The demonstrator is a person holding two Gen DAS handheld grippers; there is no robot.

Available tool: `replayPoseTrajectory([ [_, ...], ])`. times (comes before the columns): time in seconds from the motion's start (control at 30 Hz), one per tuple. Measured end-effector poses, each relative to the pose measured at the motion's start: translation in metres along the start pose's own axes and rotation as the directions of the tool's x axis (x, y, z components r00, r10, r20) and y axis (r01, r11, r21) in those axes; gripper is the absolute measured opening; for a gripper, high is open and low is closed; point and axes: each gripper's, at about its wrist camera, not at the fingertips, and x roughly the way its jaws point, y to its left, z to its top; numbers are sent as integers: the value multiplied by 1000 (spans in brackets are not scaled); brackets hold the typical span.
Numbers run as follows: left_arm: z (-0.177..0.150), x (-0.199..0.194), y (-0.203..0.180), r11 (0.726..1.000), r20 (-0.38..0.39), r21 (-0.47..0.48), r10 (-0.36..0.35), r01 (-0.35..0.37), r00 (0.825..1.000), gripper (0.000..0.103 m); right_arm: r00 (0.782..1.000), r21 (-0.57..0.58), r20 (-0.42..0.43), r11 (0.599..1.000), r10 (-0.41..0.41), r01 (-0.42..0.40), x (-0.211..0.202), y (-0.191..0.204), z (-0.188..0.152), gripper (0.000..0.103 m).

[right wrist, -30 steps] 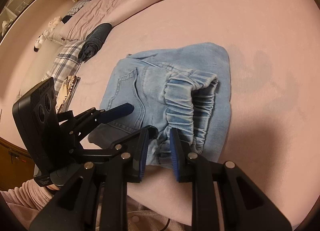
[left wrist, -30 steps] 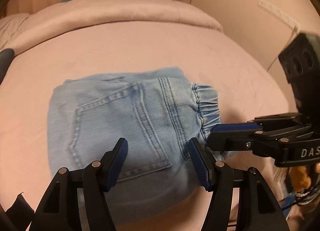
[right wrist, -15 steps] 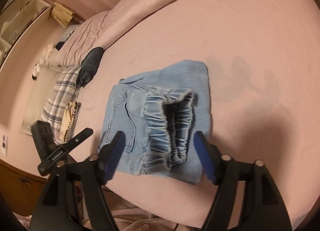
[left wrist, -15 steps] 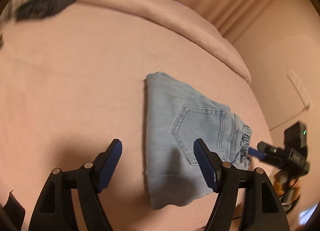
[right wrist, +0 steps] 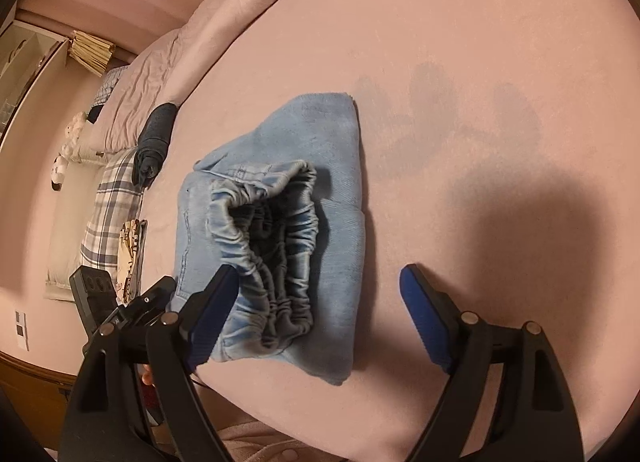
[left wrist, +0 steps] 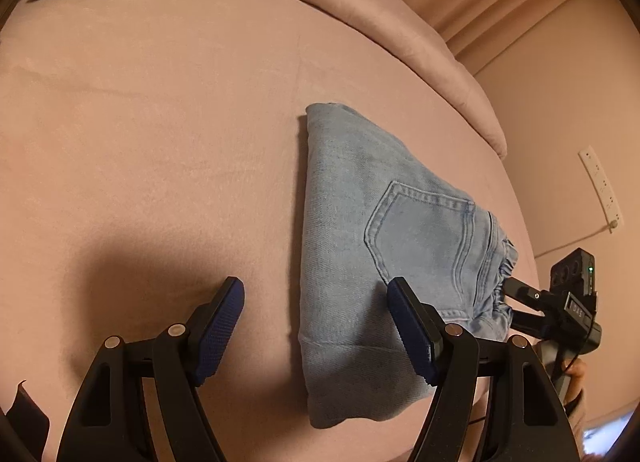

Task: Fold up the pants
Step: 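Grasp the waistband end with the right gripper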

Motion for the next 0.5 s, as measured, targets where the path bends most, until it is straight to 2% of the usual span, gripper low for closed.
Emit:
replayPoseTrajectory([
  [0.3, 2, 2, 7, 1000, -10, -7, -28, 28, 1000, 73, 999, -19, -31, 1000, 6, -6, 11, 3, 10, 96],
  [0.5, 8, 7, 14, 995, -23, -14, -101, 100, 995, 73, 998, -77, -57, 997, 12, -16, 26, 12, 16, 98],
])
